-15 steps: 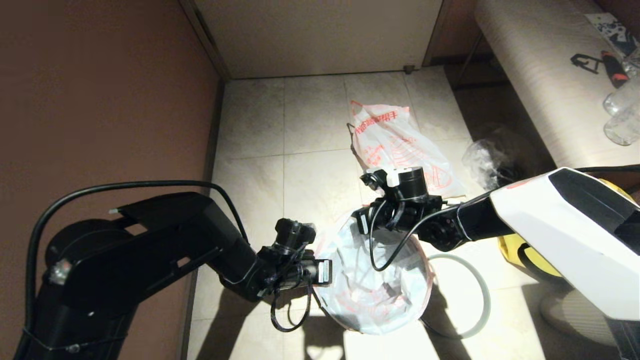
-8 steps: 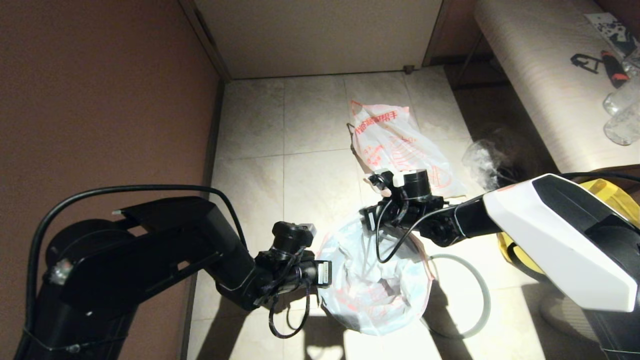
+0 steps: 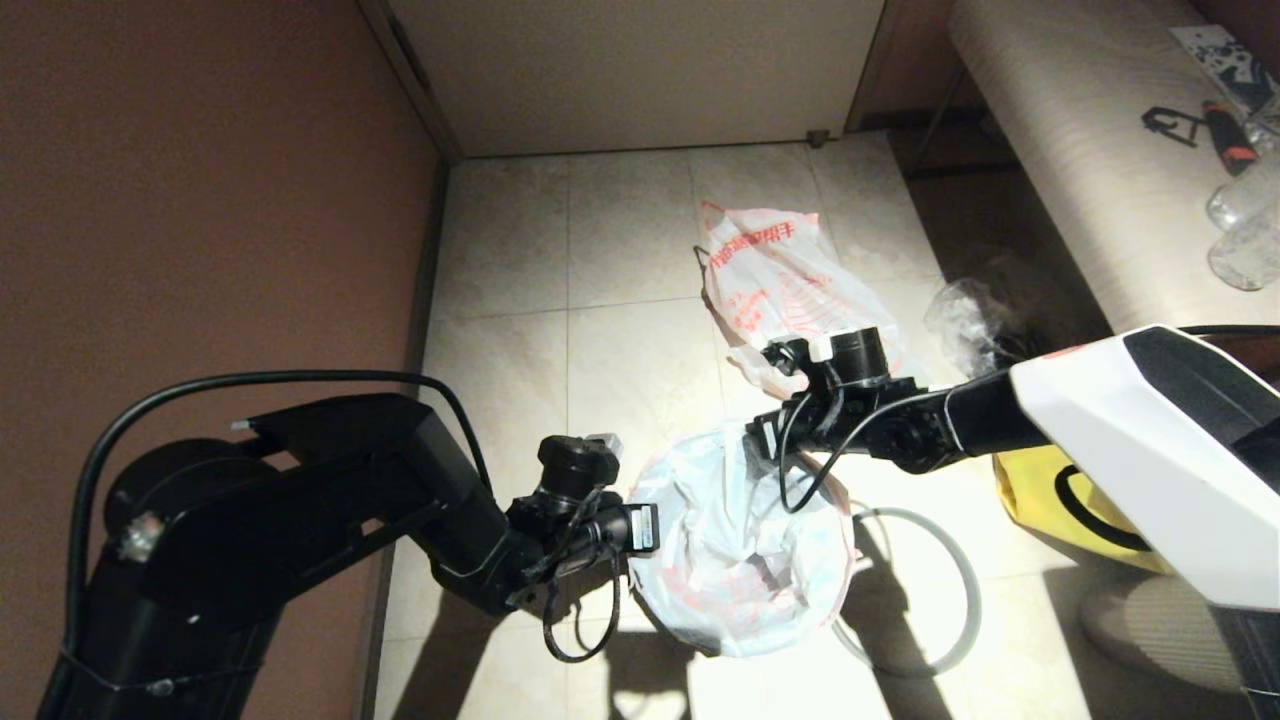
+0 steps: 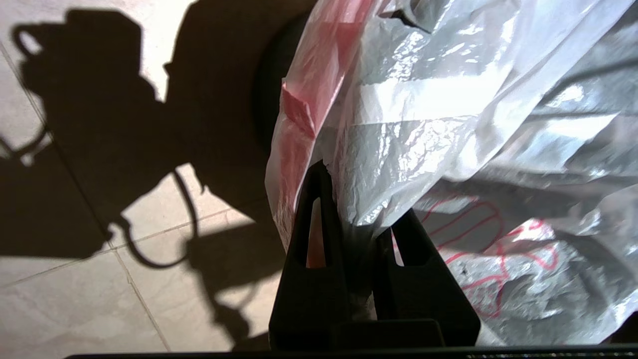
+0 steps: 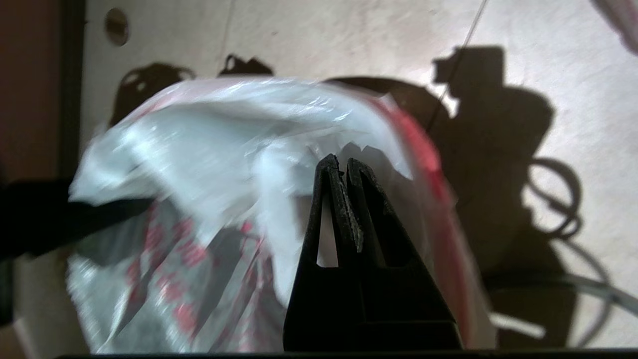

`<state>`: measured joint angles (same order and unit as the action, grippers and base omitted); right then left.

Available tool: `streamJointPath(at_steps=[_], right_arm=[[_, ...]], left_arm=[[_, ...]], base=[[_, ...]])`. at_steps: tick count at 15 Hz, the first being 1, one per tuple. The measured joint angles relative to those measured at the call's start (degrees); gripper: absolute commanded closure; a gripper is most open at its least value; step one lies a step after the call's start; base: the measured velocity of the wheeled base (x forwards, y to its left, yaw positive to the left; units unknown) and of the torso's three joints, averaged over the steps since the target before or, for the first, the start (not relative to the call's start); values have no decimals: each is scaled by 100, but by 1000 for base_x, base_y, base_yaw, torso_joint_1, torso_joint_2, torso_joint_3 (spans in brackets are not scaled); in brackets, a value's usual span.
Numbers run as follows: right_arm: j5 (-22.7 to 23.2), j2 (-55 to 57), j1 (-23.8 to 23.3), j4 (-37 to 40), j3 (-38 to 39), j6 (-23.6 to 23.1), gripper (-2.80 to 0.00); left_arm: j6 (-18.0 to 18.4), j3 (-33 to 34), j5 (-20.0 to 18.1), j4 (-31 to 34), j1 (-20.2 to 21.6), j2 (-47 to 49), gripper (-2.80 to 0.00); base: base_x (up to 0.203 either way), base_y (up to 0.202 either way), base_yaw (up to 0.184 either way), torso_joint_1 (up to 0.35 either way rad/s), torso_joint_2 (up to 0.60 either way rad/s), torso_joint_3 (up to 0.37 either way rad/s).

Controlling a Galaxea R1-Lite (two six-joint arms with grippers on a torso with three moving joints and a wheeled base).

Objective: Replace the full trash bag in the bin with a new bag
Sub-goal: Put the new garbage bag on the trash can

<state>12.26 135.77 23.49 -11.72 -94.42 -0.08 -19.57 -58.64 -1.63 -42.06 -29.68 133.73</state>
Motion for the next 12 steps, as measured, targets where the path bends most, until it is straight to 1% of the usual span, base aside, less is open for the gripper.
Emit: streamJointPath(at_steps=[2,4,6,8,10,12], right_arm=[[95,-381,117,456,304,30,0],[5,-755,137,457,744,35,0],[-259,-1025,154,292,1298,37,0],[-434,-1135,93,-136,1736,48,0],[-451,-1122,78,-275,1893,50,0],[-471,-1004,76,-317,1882,33,0]], left_arm=[[-96,-75,45,-28,41,4,0],[-102,-92,47,-27,103,-1,0],[-98,-117,45,-20,138,-2,0],[-101,-144,58,-27,171,0,0],[-94,-181,131,-24,257,1,0],[-104,-214,144,-52,315,0,0]], base=[[0,0,0,0,0,0],[0,0,0,0,0,0],[0,0,0,0,0,0],[0,0,0,0,0,0],[0,0,0,0,0,0],[0,0,0,0,0,0]])
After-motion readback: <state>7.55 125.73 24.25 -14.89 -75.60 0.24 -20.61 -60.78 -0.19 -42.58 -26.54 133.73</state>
